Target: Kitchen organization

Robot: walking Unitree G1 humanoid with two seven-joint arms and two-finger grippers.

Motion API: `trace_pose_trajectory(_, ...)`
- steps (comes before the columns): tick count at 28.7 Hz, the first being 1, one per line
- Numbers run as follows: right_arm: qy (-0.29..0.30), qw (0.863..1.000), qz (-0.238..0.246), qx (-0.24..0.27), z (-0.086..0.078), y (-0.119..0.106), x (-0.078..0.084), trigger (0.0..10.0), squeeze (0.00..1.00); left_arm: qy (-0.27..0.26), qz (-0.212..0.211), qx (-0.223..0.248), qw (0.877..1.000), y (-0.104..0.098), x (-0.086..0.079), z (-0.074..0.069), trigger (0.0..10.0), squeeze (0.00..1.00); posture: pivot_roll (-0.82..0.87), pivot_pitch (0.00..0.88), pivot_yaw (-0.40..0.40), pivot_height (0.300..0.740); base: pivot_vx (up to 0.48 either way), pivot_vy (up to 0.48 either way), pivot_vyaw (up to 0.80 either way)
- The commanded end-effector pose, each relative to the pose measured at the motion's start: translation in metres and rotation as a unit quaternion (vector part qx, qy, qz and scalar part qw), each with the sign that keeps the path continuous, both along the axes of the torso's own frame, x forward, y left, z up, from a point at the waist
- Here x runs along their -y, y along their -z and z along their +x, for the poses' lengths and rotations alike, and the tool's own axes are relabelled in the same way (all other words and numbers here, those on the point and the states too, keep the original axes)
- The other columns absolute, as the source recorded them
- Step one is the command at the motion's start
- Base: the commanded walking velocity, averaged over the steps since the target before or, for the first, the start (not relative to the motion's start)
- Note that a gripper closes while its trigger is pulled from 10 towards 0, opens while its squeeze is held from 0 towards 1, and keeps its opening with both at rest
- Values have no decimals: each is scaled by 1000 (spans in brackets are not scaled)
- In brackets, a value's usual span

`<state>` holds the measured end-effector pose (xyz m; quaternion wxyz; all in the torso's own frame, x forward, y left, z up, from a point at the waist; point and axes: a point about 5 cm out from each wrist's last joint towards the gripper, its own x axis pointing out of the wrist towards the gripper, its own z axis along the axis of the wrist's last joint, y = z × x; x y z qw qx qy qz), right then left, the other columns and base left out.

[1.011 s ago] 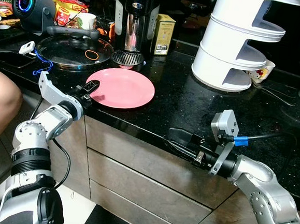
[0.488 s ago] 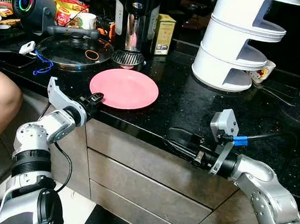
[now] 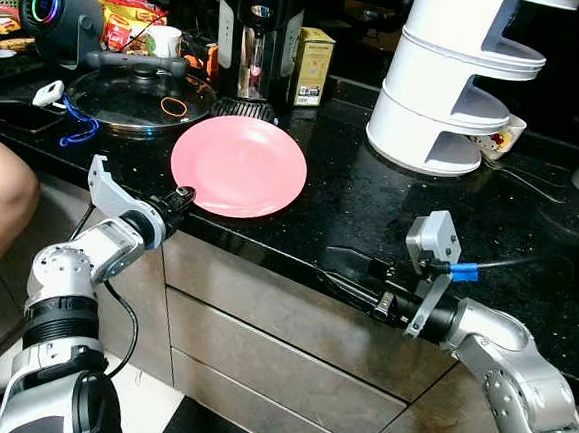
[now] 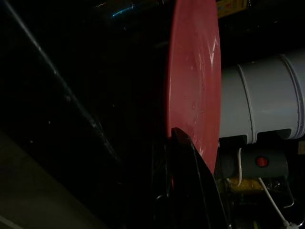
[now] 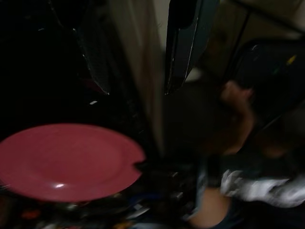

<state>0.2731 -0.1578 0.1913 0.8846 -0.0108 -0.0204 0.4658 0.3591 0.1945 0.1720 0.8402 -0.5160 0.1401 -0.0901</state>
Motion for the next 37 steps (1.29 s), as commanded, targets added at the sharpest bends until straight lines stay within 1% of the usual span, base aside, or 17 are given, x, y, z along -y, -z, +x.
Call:
trace_pose_trajectory(1,46,998,26,17,9,-6,7,10000,0,-4,4,21,1000,-3,5,-1,0,0,-75,0,-81,740,0,0,0)
trace_pose_trajectory(4,77,995,51,25,15,-9,10,10000,0,-3,-2,45,999,-12,9,-1,0,0,-73,0,-79,740,0,0,0)
trace_pose_trajectory(5,109,991,77,28,20,-11,14,10000,0,-2,-10,68,998,-20,15,-3,0,0,-69,0,-75,740,0,0,0)
trace_pose_trajectory(9,133,987,89,27,23,-12,14,10000,0,-2,-13,84,996,-24,23,-7,0,0,-66,0,-69,740,0,0,0)
trace_pose_trajectory(11,160,983,88,23,27,-9,14,10000,0,-6,-23,91,996,-24,33,-12,1569,0,-63,0,-68,740,0,0,0)
trace_pose_trajectory(12,160,983,88,23,27,-9,14,10000,0,-6,-23,91,996,-24,33,-12,1569,0,-63,0,-68,740,0,0,0)
trace_pose_trajectory(13,171,981,86,20,28,-8,14,10000,0,-8,-25,92,995,-23,36,-13,3922,0,-63,0,-68,740,0,0,0)
trace_pose_trajectory(14,180,980,85,19,30,-6,14,10000,0,-12,-29,92,995,-21,38,-15,7333,0,-63,0,-67,740,0,0,0)
trace_pose_trajectory(15,180,980,85,19,30,-6,14,10000,0,-12,-29,92,995,-21,38,-15,7333,0,-63,0,-67,740,0,0,0)
trace_pose_trajectory(16,198,976,87,18,32,-5,16,10000,0,-23,-34,90,995,-19,39,-16,10000,0,-64,0,-66,740,0,0,0)
trace_pose_trajectory(20,271,957,104,26,41,-7,26,10000,0,-49,-47,99,993,-18,39,-20,10000,0,-65,0,-66,740,0,0,0)
trace_pose_trajectory(22,281,953,106,28,42,-8,28,10000,0,-48,-46,102,993,-19,40,-20,10000,0,-64,0,-66,740,0,0,0)
trace_pose_trajectory(23,318,941,112,32,47,-10,34,10000,0,-50,-53,112,991,-22,40,-21,10000,0,-63,0,-66,740,0,0,0)
trace_pose_trajectory(26,345,930,118,32,50,-11,39,10000,0,-54,-66,120,989,-25,41,-21,10000,0,-62,0,-66,740,0,-123,0)
trace_pose_trajectory(30,354,927,125,12,53,-9,39,10000,0,-54,-66,124,989,-27,41,-21,10000,0,-62,0,-66,740,0,-412,0)
trace_pose_trajectory(33,361,924,124,-6,56,-5,36,10000,0,-57,-70,124,988,-27,43,-20,10000,0,-67,0,-65,740,0,-415,-800)
trace_pose_trajectory(37,368,922,121,-5,57,-4,35,10000,0,-53,-68,127,988,-28,44,-20,10000,0,-65,0,-65,740,0,-414,-800)
